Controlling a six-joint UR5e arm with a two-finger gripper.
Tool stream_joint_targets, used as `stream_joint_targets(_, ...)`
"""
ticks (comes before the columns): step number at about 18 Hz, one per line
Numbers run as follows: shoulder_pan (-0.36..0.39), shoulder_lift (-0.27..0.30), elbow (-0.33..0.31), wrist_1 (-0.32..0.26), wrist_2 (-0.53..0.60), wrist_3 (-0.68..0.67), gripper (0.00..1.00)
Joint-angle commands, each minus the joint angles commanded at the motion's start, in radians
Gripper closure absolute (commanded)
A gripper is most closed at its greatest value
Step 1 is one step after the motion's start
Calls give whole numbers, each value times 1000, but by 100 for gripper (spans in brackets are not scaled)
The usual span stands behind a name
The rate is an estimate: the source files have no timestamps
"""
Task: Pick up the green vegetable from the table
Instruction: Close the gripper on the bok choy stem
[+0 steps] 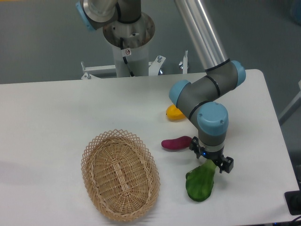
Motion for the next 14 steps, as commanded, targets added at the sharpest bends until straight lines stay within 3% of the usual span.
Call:
stream_joint_targets(1, 0, 0, 2, 0, 0, 3, 58)
stream_joint_targets(4, 0, 0, 9, 3, 0, 6, 73)
stream_joint_targets(11, 6, 17, 51, 0, -5, 2, 74)
stream_joint_targets(14, 6, 72, 74, -12, -14, 2, 74)
